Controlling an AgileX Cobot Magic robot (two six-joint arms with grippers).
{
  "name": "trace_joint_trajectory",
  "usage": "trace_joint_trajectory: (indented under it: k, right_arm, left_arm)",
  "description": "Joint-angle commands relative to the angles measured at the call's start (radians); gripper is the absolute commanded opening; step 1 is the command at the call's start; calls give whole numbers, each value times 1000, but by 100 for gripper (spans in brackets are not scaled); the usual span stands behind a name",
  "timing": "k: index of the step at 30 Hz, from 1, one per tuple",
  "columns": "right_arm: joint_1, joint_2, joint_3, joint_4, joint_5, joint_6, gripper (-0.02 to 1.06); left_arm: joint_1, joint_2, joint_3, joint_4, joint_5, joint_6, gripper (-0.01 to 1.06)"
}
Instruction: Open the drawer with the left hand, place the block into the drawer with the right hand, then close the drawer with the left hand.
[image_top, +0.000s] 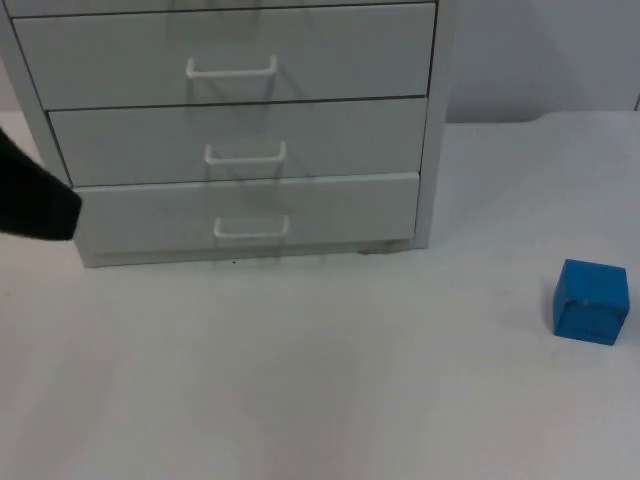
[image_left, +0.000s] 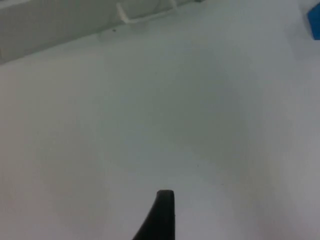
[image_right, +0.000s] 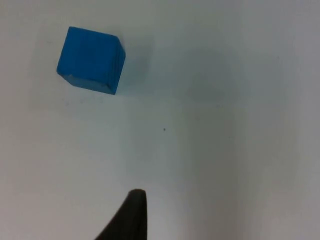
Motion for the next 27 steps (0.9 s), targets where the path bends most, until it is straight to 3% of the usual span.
trace_joint_trajectory:
  k: [1,6,8,12,13,17,18,22,27]
  right_arm:
    - [-5,-1,-7,5,-14,0,105]
    - [-5,-1,-7,23,-14,0,105]
    - [-5,-1,-7,23,-14,0,105]
    - [-5,-1,-7,23,-14,0,105]
    - [-5,-1,-7,23,-14,0,105]
    - [-5,-1,-7,23,-14,0,105]
    - [-5,-1,-7,23,-14,0,105]
    - [-5,-1,-7,23,-14,0,105]
    - [-5,-1,-7,23,-14,0,105]
  left_arm:
    - [-52,30,-29,40,-8,-38,83]
    - [-320,214,-138,333,-50,-257,83]
    - [-349,227,-147,365,-50,-268,83]
    - [-583,399,-195,667,-80,-387,83]
    - [-583,399,-195,667,-80,-387,83]
    - [-734,528,-195,934,-121,-448,83]
    - [-734,528,-195,934,-121,-448,83]
    - [-789,640,-195,1202,-212,-609,83]
    - [-787,682,-195,1325,-277,-664,83]
